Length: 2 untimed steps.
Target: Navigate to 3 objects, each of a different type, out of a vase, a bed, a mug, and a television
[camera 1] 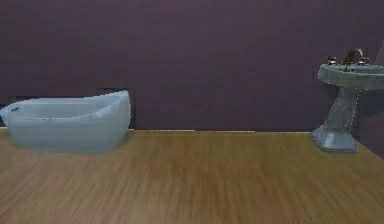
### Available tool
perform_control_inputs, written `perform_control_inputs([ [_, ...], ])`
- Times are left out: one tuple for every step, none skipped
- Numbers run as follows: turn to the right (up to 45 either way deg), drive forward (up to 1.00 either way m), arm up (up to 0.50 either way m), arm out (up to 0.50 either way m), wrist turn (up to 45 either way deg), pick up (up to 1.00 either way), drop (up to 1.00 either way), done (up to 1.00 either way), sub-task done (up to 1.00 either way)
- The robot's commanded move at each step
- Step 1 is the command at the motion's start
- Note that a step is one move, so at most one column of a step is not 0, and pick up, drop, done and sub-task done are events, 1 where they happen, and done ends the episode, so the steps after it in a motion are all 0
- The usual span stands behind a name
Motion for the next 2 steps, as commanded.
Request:
perform_control_inputs([
  [12.0, 0.00, 0.00, 0.00, 0.0, 0.00, 0.00, 0.00, 0.00],
  [0.0, 0.20, 0.00, 0.00, 0.0, 0.00, 0.00, 0.00, 0.00],
])
